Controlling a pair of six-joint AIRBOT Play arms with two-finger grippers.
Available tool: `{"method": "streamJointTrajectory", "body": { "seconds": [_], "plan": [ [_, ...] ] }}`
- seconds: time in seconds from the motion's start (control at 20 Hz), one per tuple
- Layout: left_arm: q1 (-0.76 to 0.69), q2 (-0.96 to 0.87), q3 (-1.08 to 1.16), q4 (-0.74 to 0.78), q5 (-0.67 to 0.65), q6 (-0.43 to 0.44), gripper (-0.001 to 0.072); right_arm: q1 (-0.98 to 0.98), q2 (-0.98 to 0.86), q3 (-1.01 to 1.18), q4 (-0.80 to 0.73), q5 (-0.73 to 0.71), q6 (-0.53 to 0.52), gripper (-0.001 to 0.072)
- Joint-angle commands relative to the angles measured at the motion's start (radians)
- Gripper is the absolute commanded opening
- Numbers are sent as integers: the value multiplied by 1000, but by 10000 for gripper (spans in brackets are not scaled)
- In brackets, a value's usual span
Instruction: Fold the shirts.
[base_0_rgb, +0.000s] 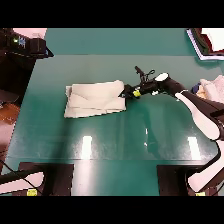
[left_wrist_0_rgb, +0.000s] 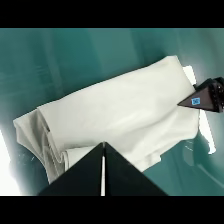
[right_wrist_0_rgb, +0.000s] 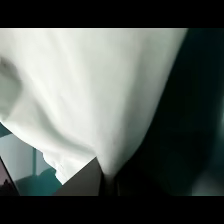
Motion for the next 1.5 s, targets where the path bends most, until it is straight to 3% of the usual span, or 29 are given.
{"method": "streamJointTrajectory", "body": {
  "seconds": [0.0, 0.2, 0.4, 0.7, 0.95, 1.45],
  "plan": [
    [-1, 0, 0, -55, 0, 0, 31, -45, 69, 9, -2, -79, -13, 11],
    [-69, 0, 0, -64, 21, 2, 30, -264, 261, 9, -109, -18, 22, 10],
    [-193, 0, 0, -64, 148, 2, 30, -548, 420, 9, -216, 59, 55, 10],
    [-311, 0, 0, -63, 236, 2, 31, -876, 473, 9, -211, 19, 53, 9],
    [-322, 0, 0, -54, 235, 2, 31, -975, 449, 25, -200, -40, 52, 10],
    [-322, 0, 0, -30, 234, 2, 31, -1065, 385, 481, -202, 224, 35, 9]
  ]
}}
